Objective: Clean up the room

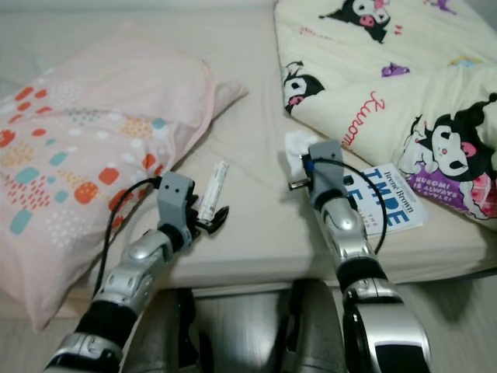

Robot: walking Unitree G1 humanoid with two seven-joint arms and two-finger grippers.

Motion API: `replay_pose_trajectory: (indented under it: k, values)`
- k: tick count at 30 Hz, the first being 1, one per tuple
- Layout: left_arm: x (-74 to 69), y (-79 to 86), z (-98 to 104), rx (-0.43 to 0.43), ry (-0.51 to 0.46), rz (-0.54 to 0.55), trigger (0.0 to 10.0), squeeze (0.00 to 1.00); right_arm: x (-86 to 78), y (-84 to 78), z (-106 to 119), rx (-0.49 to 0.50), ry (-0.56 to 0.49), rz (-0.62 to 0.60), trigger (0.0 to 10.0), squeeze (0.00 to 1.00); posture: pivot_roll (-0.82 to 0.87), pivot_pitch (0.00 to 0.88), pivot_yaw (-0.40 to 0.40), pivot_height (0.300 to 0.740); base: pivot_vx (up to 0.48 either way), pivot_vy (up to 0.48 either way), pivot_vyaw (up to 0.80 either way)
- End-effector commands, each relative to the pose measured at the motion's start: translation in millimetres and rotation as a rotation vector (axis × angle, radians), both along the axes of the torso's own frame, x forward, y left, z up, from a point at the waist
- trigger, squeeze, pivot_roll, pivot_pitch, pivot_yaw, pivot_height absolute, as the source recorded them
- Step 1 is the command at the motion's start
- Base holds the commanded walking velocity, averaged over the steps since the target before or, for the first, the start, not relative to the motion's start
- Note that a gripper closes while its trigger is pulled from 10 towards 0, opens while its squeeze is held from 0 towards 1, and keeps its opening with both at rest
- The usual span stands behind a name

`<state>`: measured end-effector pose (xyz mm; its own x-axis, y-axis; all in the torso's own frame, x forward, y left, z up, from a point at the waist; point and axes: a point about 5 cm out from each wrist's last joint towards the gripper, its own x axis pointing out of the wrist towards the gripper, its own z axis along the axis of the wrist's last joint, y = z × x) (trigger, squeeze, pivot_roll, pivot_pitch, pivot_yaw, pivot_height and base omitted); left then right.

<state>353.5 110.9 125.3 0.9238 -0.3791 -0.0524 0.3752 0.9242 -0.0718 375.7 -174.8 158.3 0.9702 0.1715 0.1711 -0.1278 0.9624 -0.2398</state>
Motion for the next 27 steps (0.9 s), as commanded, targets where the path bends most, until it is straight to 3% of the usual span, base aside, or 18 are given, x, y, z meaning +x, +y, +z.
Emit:
replay_pose_trajectory:
  k: [1,5,6,10,15,16,19,20,21,22,23,24,25,27]
  values:
    - [-2.4,1.6,-11.9,-0.033,0.055,0.026,10.0,1.0,-3.5,3.0,-3.1,0.007,-0.005,0.01,0.0,0.0,-0.02,0.32,0.055,0.584,0.0,0.0,0.0]
    - [0.2,1.6,-14.0,-0.038,0.069,0.042,10.0,1.0,-7.0,2.3,-5.8,0.016,-0.009,0.004,0.0,0.0,-0.02,0.321,0.058,0.584,0.0,0.0,0.0]
    - [4.3,2.5,-20.2,0.07,0.06,0.085,10.0,1.0,-13.0,3.7,-8.7,0.026,-0.02,0.005,0.0,0.0,-0.02,0.319,0.067,0.584,0.0,0.0,0.0]
    - [5.9,2.7,-24.3,0.145,0.053,0.101,10.0,1.0,-16.1,4.4,-9.6,0.032,-0.023,0.005,0.0,0.0,-0.02,0.321,0.069,0.584,0.0,0.0,0.0]
    - [3.6,-5.2,-36.2,0.28,0.076,0.029,10.0,1.0,-18.1,4.4,-6.2,0.039,-0.024,0.001,0.0,0.0,-0.02,0.318,0.071,0.584,0.0,0.0,0.0]
    - [1.4,-7.3,-43.2,0.342,0.104,0.0,10.0,0.88,-18.3,6.1,-6.0,0.036,-0.022,0.007,0.0,0.0,-0.02,0.319,0.069,0.584,0.0,0.0,0.0]
    - [1.0,-7.7,-44.5,0.358,0.108,-0.007,10.0,0.88,-18.3,6.8,-6.1,0.035,-0.022,0.009,0.0,0.0,-0.02,0.319,0.069,0.584,0.0,0.0,0.0]
    - [1.3,-7.2,-45.3,0.372,0.112,-0.001,10.0,0.65,-18.5,7.1,-5.7,0.036,-0.022,0.009,0.0,0.0,-0.02,0.321,0.068,0.584,0.0,0.0,0.0]
    - [2.8,-2.7,-46.4,0.399,0.124,0.033,2.0,0.52,-18.5,7.5,-4.2,0.043,-0.025,0.006,0.0,0.0,-0.02,0.319,0.066,0.584,0.0,0.0,0.0]
    - [2.8,-2.7,-46.4,0.399,0.124,0.033,2.0,0.52,-18.5,7.5,-4.2,0.043,-0.025,0.006,0.0,0.0,-0.02,0.319,0.066,0.584,0.0,0.0,0.0]
    - [3.7,0.2,-46.8,0.402,0.135,0.049,0.0,0.51,-18.8,8.2,-4.0,0.045,-0.025,0.007,0.0,0.0,-0.02,0.317,0.064,0.584,0.0,0.0,0.0]
    - [3.7,0.2,-46.8,0.402,0.135,0.049,0.0,0.51,-18.8,8.2,-4.0,0.045,-0.025,0.007,0.0,0.0,-0.02,0.317,0.064,0.584,0.0,0.0,0.0]
    - [5.5,4.6,-47.1,0.393,0.148,0.075,0.0,0.41,-20.2,9.8,-4.9,0.048,-0.02,0.008,0.0,0.0,-0.02,0.318,0.06,0.584,0.0,0.0,0.0]
    - [6.1,6.1,-47.0,0.388,0.152,0.082,0.0,0.41,-20.7,10.3,-5.5,0.049,-0.018,0.009,0.0,0.0,-0.02,0.318,0.06,0.584,0.0,0.0,0.0]
